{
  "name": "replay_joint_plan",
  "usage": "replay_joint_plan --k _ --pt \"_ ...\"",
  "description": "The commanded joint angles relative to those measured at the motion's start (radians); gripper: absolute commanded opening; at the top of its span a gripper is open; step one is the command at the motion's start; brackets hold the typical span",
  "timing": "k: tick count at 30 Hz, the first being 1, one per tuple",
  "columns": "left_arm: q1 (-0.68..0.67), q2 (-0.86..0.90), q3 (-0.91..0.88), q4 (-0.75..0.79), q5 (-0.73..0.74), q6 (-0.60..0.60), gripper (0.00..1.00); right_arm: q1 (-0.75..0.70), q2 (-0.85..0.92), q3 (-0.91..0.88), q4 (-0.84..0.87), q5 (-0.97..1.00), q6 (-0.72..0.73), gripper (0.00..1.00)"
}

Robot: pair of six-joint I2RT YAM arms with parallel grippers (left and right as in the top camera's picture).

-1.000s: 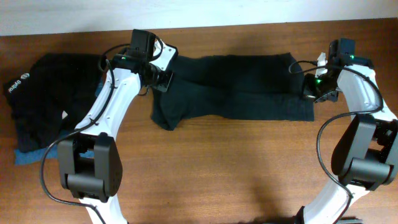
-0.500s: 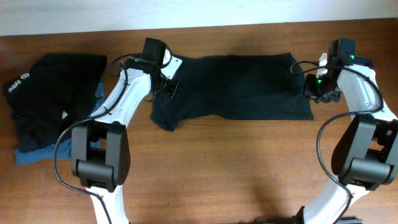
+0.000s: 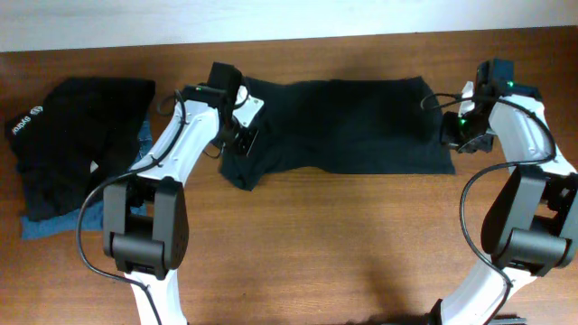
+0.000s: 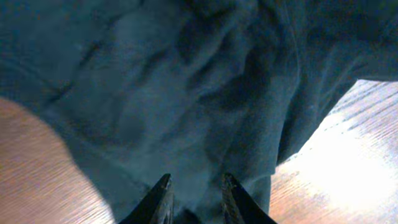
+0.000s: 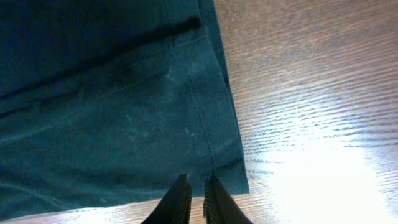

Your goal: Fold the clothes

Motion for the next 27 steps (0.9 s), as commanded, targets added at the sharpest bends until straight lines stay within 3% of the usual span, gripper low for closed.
replay_joint_plan --k 1,14,19,27 --pt "0.002 -0.026 -0.061 0.044 0.062 -0.003 0.25 0.001 0.027 -0.034 0.016 -0.005 0.005 0.13" --pt "0.003 -0.024 -0.183 0.097 0.065 -0.002 0.25 0.001 0.032 -0.177 0.142 -0.044 0.002 0.13" --pt "0.004 -0.024 -0.239 0.103 -0.025 -0.002 0.25 0.000 0.032 -0.248 0.184 -0.031 -0.018 0.14" --pt "0.051 -0.024 -0.292 0.076 -0.143 -0.006 0.25 -0.014 0.032 -0.294 0.146 0.177 -0.011 0.14"
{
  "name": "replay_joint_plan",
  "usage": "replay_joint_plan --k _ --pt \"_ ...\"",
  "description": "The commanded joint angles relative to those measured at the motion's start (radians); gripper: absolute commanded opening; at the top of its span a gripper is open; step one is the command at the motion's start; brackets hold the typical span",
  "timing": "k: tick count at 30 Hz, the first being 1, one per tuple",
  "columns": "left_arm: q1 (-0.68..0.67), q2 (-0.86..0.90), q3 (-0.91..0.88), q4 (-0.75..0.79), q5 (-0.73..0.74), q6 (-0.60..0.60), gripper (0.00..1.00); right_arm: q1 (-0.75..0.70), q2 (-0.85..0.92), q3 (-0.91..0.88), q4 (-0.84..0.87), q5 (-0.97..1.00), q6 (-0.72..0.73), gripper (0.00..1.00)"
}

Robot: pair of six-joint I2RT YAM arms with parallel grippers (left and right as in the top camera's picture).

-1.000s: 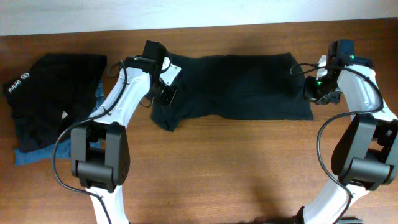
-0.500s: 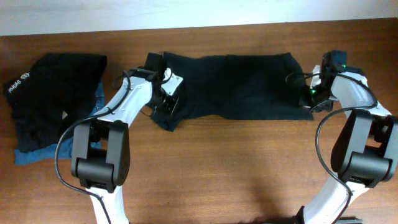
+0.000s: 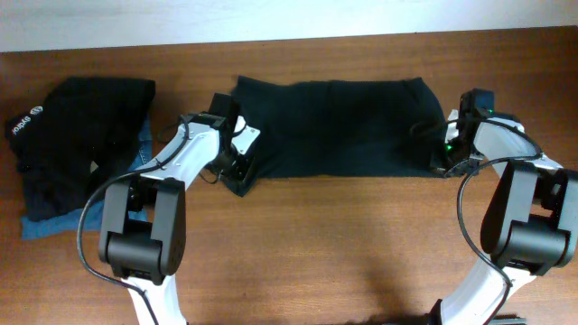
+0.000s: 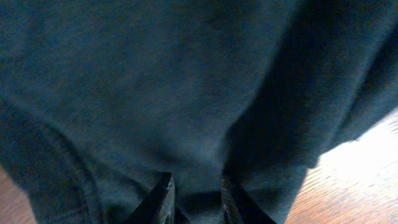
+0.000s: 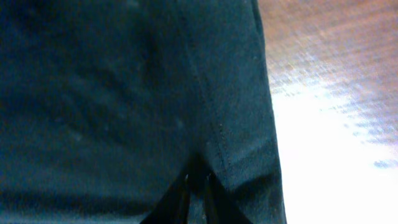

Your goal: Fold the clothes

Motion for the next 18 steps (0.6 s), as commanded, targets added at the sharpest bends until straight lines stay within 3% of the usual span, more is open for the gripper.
replay_joint_plan --k 1,14,18 --pt "0.055 0.010 -0.053 -0.027 -0.093 -0.007 0.25 -0.024 0.027 -0.050 -0.039 0.139 0.006 0.14" --pt "0.124 0.010 -0.055 -0.060 -0.040 -0.043 0.24 -0.069 0.027 -0.050 -0.092 0.138 0.016 0.19" --pt "0.124 0.009 -0.055 -0.095 -0.030 -0.043 0.18 -0.069 0.027 -0.050 -0.114 0.139 0.016 0.19"
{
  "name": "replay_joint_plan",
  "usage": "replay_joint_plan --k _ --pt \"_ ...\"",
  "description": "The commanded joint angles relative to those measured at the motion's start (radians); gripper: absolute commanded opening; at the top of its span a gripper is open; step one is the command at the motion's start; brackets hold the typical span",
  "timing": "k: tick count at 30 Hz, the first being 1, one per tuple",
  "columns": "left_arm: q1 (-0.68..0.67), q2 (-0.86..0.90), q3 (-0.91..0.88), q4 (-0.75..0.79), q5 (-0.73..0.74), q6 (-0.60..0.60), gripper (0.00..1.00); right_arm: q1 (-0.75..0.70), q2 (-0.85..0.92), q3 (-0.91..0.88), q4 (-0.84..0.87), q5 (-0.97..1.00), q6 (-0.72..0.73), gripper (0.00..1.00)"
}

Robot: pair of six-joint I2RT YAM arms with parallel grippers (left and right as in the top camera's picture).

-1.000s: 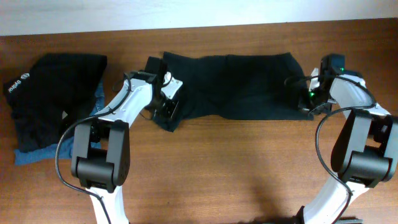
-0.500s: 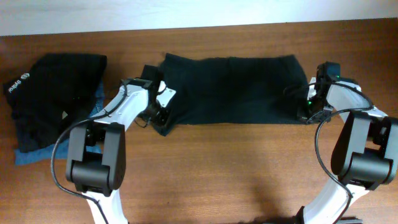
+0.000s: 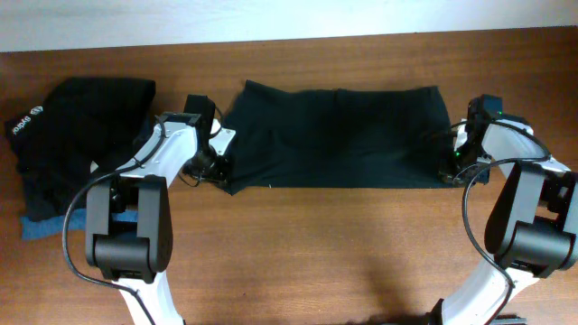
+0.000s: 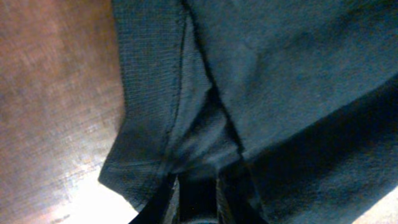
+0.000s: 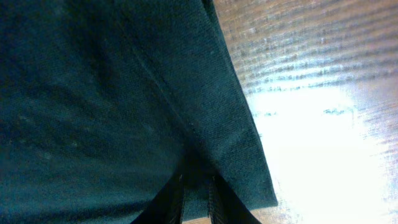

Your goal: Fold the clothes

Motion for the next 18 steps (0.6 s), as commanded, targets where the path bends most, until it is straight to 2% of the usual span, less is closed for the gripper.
replay_joint_plan --k 1,5,9,15,18 --pt "0.015 0.019 -0.038 -0.036 -0.026 -0.010 0.16 -0.026 0.031 -0.046 -0.028 0.080 0.009 0.19" --pt "0.015 0.016 -0.037 -0.048 -0.011 -0.010 0.11 -0.026 0.031 -0.045 -0.026 0.075 0.009 0.18" --pt "0.015 -0.017 -0.035 -0.024 0.016 -0.009 0.11 -0.025 0.029 -0.032 -0.027 0.026 0.009 0.18" --pt "0.016 -0.150 0.005 0.033 0.015 -0.006 0.12 -0.025 -0.026 0.102 -0.137 -0.008 0.008 0.17" --pt "0.016 -0.214 0.014 0.116 0.016 -0.006 0.13 -0.025 -0.062 0.184 -0.176 -0.019 0.008 0.18"
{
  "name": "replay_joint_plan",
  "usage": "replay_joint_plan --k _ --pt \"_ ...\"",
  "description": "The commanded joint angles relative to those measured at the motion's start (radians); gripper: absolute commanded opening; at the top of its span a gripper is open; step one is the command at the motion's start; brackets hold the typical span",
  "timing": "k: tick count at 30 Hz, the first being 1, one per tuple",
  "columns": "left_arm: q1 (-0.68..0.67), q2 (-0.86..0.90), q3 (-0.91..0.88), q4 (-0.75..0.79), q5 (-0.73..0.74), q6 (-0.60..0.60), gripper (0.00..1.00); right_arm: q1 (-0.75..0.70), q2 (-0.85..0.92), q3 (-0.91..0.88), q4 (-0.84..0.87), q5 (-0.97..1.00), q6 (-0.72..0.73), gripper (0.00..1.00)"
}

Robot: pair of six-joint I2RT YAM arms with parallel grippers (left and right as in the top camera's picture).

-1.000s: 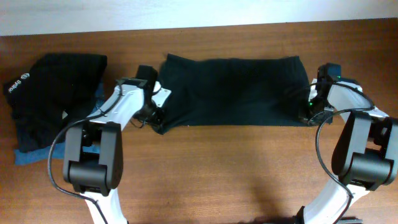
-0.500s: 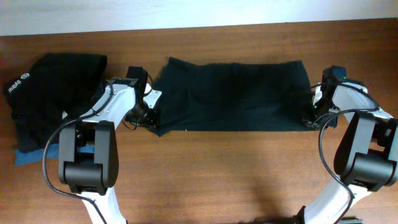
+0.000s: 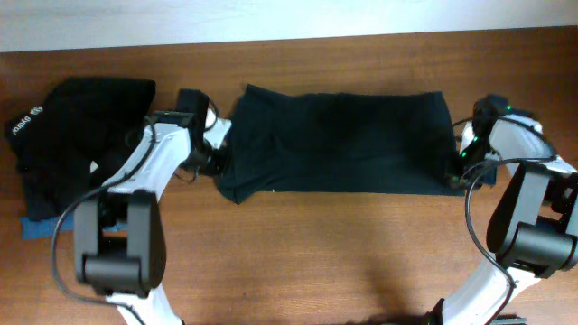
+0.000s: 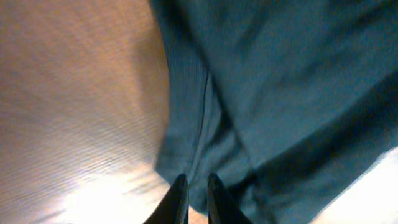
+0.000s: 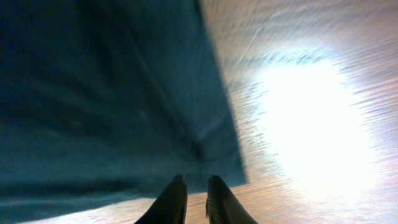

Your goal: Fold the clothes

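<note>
A dark teal garment lies spread as a wide flat rectangle across the far middle of the table. My left gripper is at its left edge near the front corner, shut on the hem, which reaches only the fingertips. At the right front corner, my right gripper is shut on the cloth corner. Creases run from that corner toward its tips. In both wrist views, left gripper and right gripper, wood shows between the fingers below the cloth edge.
A heap of black clothes lies at the far left on a blue cloth. Bare wooden table stretches in front of the garment. A white wall edge runs along the back.
Both grippers sit slightly farther outward. The garment's front edge is a little nearer and its left front corner bulges out. Wood now shows between the fingers, where cloth filled the gap.
At first the garment lay rumpled with an uneven front edge, both grippers shut on its ends farther back. Then the grippers were nearer the front and the edge straighter. After that it was wider and flatter, and now it lies taut between them.
</note>
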Motion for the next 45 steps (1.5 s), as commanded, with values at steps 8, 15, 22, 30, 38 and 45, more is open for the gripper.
replay_joint_plan --k 8,15,22,30,38,45 --pt "0.007 -0.133 0.027 0.470 0.004 -0.003 0.46 -0.005 -0.086 0.293 0.013 -0.148 0.008 0.60" --pt "0.007 -0.001 0.056 0.686 0.020 -0.074 0.68 0.005 -0.086 0.301 0.158 -0.235 -0.048 0.70" --pt "0.009 0.255 0.363 0.532 0.139 -0.112 0.75 0.035 -0.086 0.301 0.184 -0.238 -0.074 0.84" --pt "0.009 0.519 0.755 0.337 0.227 -0.145 0.75 0.040 -0.086 0.301 0.157 -0.236 -0.074 0.85" --pt "0.008 0.584 0.784 0.294 0.249 -0.183 0.68 0.040 -0.086 0.301 0.149 -0.234 -0.074 0.85" --pt "0.002 0.622 0.784 0.262 0.272 -0.183 0.57 0.040 -0.086 0.301 0.148 -0.234 -0.074 0.85"
